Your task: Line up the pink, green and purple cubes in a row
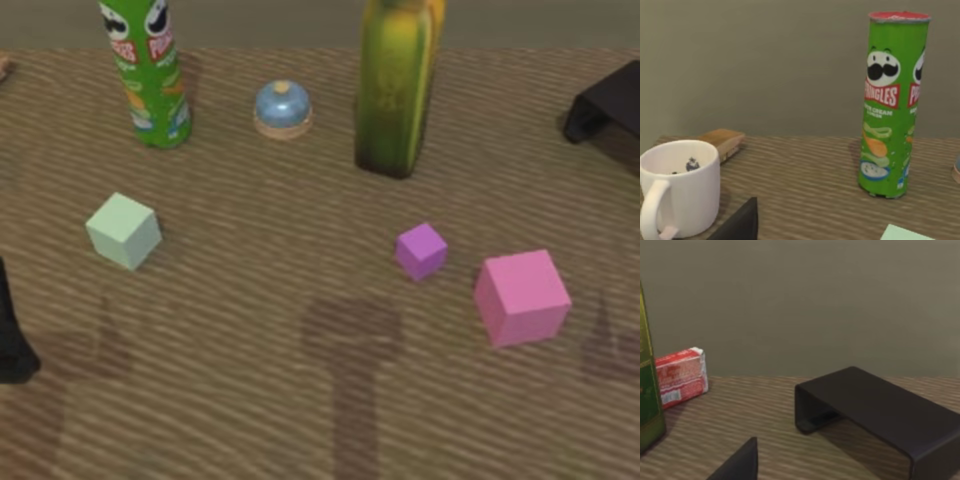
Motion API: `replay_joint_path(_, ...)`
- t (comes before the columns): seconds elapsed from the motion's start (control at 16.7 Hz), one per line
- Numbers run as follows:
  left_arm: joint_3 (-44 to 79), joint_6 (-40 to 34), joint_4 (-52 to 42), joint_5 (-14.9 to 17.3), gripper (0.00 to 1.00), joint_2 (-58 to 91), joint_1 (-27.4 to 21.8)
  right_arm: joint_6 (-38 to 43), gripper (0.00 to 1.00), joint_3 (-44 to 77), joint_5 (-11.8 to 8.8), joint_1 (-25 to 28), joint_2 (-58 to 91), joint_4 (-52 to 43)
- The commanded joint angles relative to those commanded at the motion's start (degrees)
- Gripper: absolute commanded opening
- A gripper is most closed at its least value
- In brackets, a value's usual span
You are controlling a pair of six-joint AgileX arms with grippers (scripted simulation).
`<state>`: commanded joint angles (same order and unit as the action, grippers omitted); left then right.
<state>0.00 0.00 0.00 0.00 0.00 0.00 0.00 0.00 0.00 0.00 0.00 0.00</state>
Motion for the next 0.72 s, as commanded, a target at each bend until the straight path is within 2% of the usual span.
replay_joint_path(0.36, 0.0, 0.0, 0.0, 0.0, 1.00, 0.0, 0.0, -0.2, 1.00, 5.8, 0.1, 1.4, 5.8, -3.9)
replay_joint_path(0.72, 0.0, 0.0, 0.0, 0.0, 1.00, 0.0, 0.0, -0.9, 1.00, 30.8, 0.0, 7.5, 32.7, -18.8)
